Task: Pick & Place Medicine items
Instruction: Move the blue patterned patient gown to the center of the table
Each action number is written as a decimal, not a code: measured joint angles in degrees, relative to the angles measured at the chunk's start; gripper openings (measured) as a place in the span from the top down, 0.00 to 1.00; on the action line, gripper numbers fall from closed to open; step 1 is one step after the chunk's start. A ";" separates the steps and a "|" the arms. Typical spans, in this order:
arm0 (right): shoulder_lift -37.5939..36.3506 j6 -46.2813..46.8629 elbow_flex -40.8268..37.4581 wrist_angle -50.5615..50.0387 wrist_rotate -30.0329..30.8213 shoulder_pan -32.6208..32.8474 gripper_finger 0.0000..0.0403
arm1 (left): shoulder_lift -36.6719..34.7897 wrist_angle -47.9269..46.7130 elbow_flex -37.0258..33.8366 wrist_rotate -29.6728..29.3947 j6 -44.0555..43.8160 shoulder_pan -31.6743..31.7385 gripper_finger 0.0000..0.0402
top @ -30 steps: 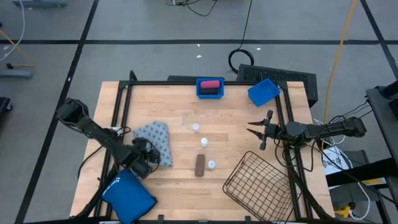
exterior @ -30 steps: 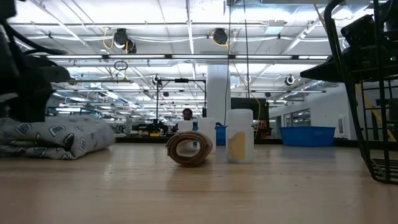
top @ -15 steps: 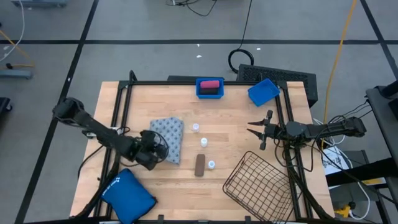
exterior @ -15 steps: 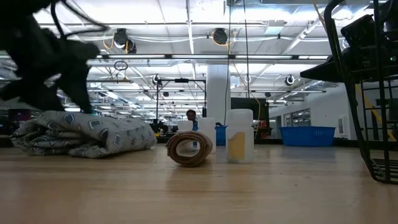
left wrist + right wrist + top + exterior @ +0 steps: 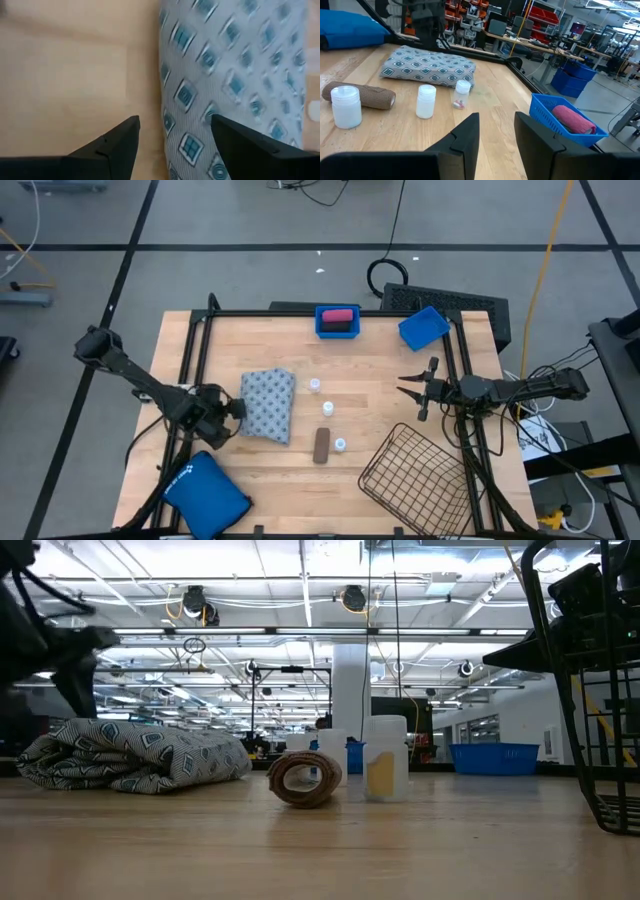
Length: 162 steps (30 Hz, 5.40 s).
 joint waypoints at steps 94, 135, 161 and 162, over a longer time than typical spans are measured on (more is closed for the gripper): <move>0.26 -14.15 -0.02 15.44 -0.15 -0.07 0.71 | -2.20 71.89 -20.11 12.60 64.14 19.40 0.37; 0.42 23.67 -0.02 15.02 -0.17 0.02 0.71 | 31.22 -3.56 44.44 16.66 111.47 27.22 0.24; 4.10 23.61 -0.02 13.97 -0.18 0.02 0.71 | 54.60 4.17 44.81 34.61 127.92 36.98 0.17; 4.11 23.61 -0.02 13.94 -0.20 0.02 0.71 | 54.60 5.27 44.81 34.45 128.01 36.89 0.17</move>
